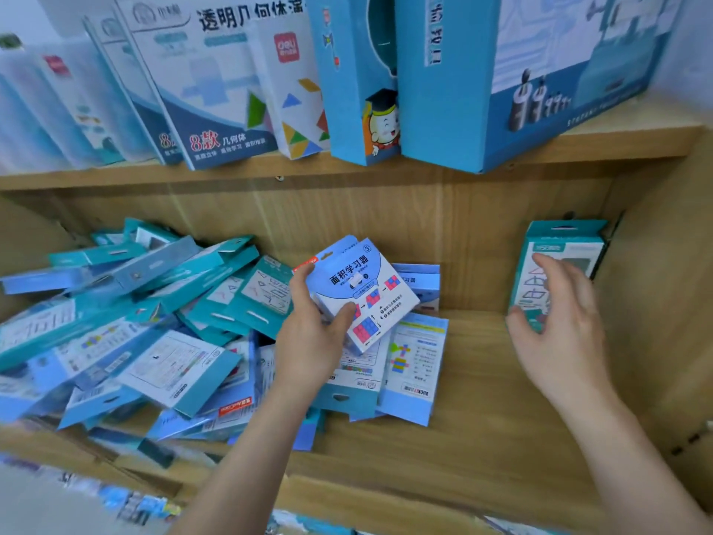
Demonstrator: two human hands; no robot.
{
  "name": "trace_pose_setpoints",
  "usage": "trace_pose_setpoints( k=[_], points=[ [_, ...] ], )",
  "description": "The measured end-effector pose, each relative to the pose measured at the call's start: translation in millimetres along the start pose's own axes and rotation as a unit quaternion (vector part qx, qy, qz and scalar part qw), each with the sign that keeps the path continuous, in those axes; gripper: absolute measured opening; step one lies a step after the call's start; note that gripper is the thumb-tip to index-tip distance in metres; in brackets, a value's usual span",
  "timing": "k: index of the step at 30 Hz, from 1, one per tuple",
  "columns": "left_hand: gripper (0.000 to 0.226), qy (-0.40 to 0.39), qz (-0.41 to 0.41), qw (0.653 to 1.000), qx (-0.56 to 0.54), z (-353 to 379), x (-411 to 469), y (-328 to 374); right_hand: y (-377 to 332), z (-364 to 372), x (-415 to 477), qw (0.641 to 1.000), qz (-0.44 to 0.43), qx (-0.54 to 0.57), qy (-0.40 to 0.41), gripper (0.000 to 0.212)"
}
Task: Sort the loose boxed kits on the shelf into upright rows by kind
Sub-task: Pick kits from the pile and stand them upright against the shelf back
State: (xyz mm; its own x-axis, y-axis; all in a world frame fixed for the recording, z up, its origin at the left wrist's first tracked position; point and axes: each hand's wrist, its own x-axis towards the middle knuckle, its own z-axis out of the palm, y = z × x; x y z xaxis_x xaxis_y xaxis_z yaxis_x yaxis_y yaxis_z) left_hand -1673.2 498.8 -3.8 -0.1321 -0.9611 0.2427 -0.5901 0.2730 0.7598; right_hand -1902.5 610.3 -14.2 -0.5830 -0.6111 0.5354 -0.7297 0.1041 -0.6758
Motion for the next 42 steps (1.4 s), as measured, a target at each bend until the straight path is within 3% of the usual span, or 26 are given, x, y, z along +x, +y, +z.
trace_pose_setpoints(
  k=[3, 6, 9, 13, 15, 17, 20, 23, 25, 28, 30, 36, 42],
  points=[
    [0.067, -0.008, -0.027, 0.991, -0.133, -4, 0, 3, -7, 1, -15, 0.999, 0.039, 0.037, -0.007, 0.062],
    [0.073, -0.021, 0.013, 0.974, -0.226, -21, -12, 7, -17, 2, -36, 0.986, 0.102, 0.129, -0.030, 0.057],
    [0.074, -0.081, 0.035, 0.950, -0.300, -45, -33, 15, -40, -5, -53, 0.947, 0.159, 0.259, -0.109, 0.054],
    [0.077, -0.172, 0.079, 0.923, -0.335, -57, -61, 13, -74, -14, -71, 0.889, 0.164, 0.358, -0.234, 0.074],
    [0.080, -0.203, 0.101, 0.915, -0.335, -53, -69, 5, -89, -18, -78, 0.887, 0.162, 0.352, -0.251, 0.058],
    [0.079, -0.227, 0.112, 0.909, -0.332, -50, -75, -2, -97, -19, -87, 0.896, 0.169, 0.348, -0.219, 0.042],
    [0.067, -0.209, 0.166, 0.931, -0.250, -50, -74, -14, -94, -22, -100, 0.910, 0.197, 0.336, -0.145, 0.033],
    [0.043, -0.139, 0.265, 0.953, -0.044, -49, -60, -32, -79, -25, -109, 0.930, 0.235, 0.281, -0.042, 0.032],
    [0.044, -0.173, 0.291, 0.938, 0.074, -46, -52, -40, -70, -29, -111, 0.937, 0.259, 0.234, 0.018, 0.028],
    [0.067, -0.234, 0.307, 0.896, 0.220, -38, -48, -50, -60, -31, -113, 0.940, 0.278, 0.186, 0.062, 0.024],
    [0.077, -0.225, 0.337, 0.865, 0.296, -33, -46, -55, -57, -29, -115, 0.941, 0.285, 0.170, 0.071, 0.024],
    [0.065, -0.224, 0.349, 0.865, 0.283, -41, -35, -34, -46, -26, -119, 0.941, 0.289, 0.157, 0.082, 0.027],
    [0.041, -0.145, 0.392, 0.877, 0.237, -2, 14, 30, -29, -24, -108, 0.941, 0.283, 0.175, 0.065, 0.023]
  ],
)
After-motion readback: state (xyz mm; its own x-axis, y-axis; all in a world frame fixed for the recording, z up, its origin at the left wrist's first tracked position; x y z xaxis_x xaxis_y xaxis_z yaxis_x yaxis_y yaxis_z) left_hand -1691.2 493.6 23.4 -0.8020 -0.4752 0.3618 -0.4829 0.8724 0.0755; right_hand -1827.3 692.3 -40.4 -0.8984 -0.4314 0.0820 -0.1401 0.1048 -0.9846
